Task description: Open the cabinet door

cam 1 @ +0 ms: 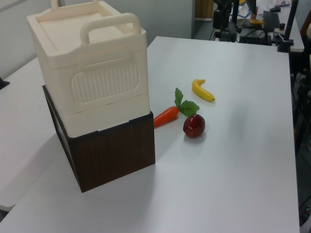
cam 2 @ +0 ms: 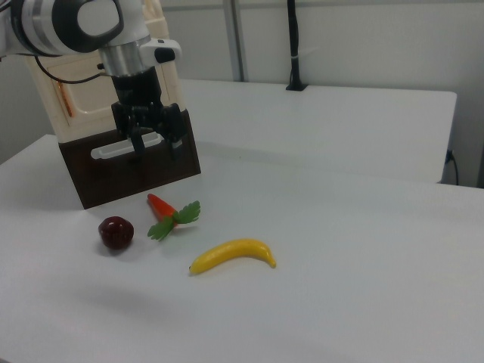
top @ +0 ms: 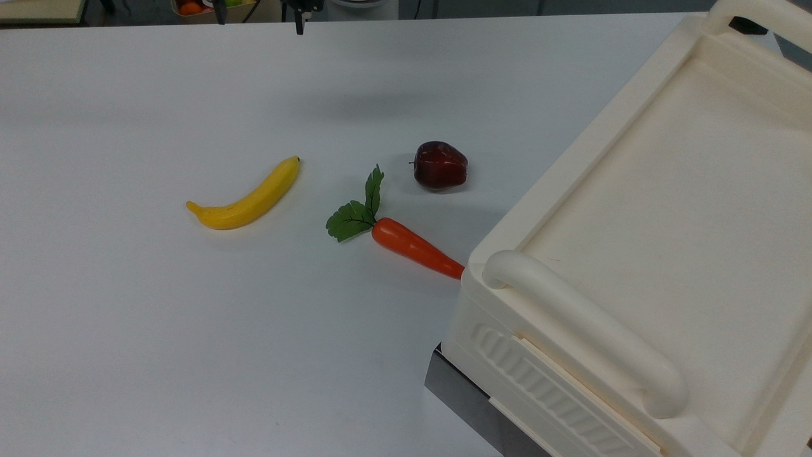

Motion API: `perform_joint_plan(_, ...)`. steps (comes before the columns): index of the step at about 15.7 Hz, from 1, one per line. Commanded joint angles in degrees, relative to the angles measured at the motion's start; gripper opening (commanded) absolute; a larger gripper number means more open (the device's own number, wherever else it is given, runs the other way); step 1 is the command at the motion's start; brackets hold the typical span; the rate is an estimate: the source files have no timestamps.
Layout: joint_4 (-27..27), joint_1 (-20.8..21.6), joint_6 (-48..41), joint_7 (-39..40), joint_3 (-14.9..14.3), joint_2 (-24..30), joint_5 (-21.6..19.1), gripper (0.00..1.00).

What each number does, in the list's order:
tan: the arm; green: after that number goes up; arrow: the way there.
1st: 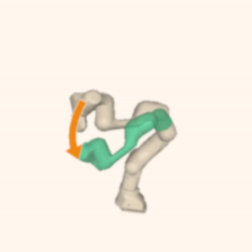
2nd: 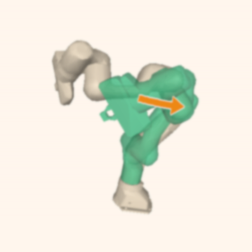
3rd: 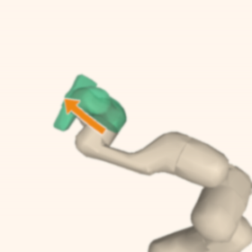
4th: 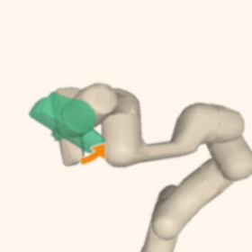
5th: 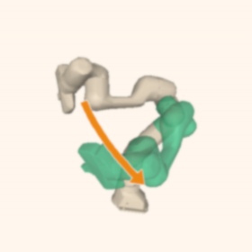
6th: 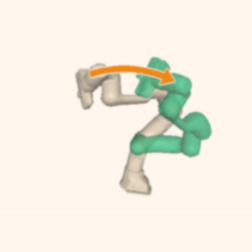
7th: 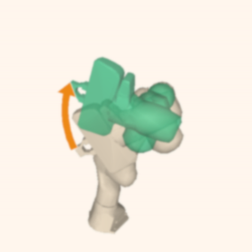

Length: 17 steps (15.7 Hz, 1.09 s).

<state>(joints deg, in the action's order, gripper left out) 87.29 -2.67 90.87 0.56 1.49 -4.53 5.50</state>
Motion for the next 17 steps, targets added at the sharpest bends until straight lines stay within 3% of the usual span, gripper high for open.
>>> perform_joint_plan(1, -0.62, -0.4, 0.53, -0.83, -0.6, 0.84, -0.49, 1.0)
perform_joint_plan(10, -0.72, 0.38, 0.8, -1.0, -0.08, 1.1, -0.66, 1.0)
perform_joint_plan(14, -3.17, 0.47, 5.36, -0.04, 0.09, 0.31, -5.57, 1.0)
perform_joint_plan(17, -4.84, 0.99, 9.68, 6.27, 0.88, -0.56, -9.7, 1.0)
